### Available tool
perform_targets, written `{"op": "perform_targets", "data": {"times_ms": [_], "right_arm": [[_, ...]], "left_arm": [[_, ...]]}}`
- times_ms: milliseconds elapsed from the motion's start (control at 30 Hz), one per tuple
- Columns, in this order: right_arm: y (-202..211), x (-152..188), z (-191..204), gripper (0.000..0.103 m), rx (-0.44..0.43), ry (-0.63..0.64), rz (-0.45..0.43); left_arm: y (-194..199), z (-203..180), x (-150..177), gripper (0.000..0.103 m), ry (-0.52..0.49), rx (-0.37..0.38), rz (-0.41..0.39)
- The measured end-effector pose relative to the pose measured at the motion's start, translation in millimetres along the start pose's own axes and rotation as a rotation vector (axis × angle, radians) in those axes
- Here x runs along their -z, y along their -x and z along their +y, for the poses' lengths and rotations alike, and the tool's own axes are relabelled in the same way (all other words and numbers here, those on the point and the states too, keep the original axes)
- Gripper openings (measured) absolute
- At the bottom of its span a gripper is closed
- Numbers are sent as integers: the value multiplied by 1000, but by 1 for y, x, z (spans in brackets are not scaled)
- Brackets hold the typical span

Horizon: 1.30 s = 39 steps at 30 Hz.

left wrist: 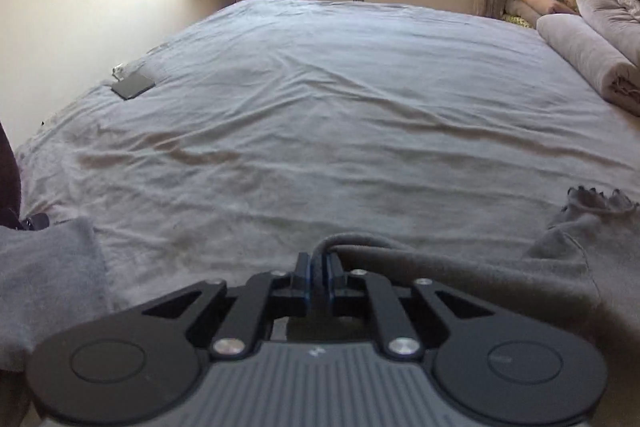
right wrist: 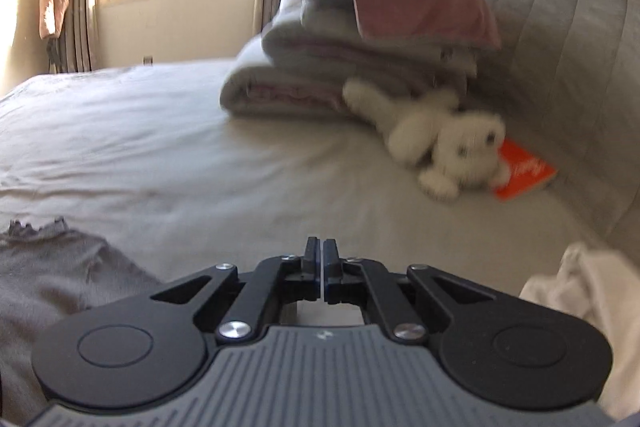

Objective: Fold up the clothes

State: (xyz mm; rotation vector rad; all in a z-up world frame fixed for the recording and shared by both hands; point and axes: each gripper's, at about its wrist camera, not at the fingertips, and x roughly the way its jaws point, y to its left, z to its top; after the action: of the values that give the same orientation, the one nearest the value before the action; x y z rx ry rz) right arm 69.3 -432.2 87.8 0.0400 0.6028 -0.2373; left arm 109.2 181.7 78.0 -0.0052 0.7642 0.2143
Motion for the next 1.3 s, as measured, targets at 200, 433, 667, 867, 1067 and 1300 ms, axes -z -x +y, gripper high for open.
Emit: {"op": "perform_targets", "data": {"times_ms": [200, 433, 667, 867, 1067, 1300], "right_arm": [[-30, 13, -13, 35, -117, -200, 128], [-31, 10, 13, 50, -270, -164, 152], [-34, 32, 77, 29, -173, 260, 316], [18, -16, 38, 6, -398, -153, -6], [-20, 7, -34, 21, -475, -849, 72], [-14, -1, -27, 24, -270, -537, 133]], "left_arm": [[21, 27, -4, 15, 141, 34, -68], [17, 34, 4, 15, 196, 47, -54], [30, -7, 15, 19, 112, 187, -69], [35, -47, 25, 19, 26, 315, -48], [22, -71, 35, 20, -47, 330, 17], [27, -80, 39, 23, -90, 323, -1]]}}
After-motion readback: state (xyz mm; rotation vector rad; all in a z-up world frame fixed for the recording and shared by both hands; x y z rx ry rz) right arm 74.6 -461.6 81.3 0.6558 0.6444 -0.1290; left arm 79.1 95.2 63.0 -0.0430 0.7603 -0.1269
